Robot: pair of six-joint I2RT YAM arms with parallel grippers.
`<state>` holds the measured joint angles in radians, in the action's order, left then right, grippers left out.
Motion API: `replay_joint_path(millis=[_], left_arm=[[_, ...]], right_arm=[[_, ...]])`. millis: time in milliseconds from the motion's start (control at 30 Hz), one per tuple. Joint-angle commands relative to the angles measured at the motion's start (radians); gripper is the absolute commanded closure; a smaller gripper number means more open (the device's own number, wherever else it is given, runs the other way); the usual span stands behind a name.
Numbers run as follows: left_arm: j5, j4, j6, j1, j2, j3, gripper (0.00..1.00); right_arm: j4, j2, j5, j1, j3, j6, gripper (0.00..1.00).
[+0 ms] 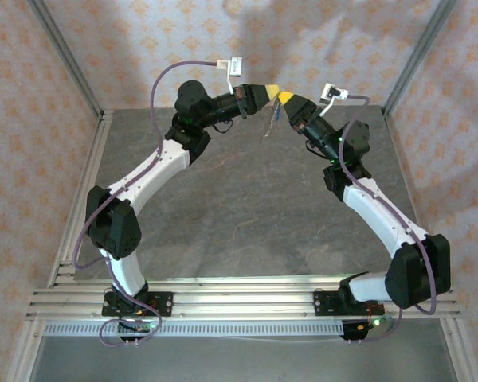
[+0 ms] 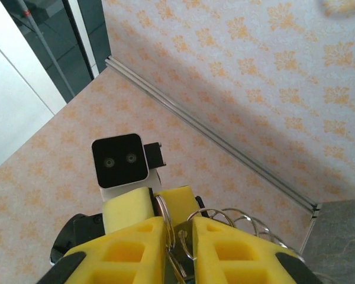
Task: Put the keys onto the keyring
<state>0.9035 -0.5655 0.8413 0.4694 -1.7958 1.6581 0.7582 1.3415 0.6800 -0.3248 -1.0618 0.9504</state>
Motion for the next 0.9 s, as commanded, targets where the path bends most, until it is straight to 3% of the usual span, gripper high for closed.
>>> replay_joint_path(millis=[0,267,467,667,867], left_arm=[[-0.007,-0.052,0.012,0.006,0.039,-0.008,1.00],[-0.007,-0.059,0.015,0.006,0.038,-0.011,1.00],[-0.003,-0.059,0.019,0.007,0.045,-0.018,1.00],[-0.013,-0.018,0.000,0.006,0.059,-0.017,1.00],[-0.028,0.058,-0.039,-0.023,0.086,-0.006,0.68]], right_arm=[[0.061,0.006,0.015,-0.007,-0.035,0.001,0.81],[0.048,0.003,0.005,-0.007,-0.039,-0.007,0.85],[0.017,0.011,0.025,-0.007,-0.082,-0.022,1.00],[-0.067,0.005,0.063,-0.001,-0.115,-0.065,1.00],[-0.227,0.015,0.166,0.039,-0.194,-0.136,1.00]])
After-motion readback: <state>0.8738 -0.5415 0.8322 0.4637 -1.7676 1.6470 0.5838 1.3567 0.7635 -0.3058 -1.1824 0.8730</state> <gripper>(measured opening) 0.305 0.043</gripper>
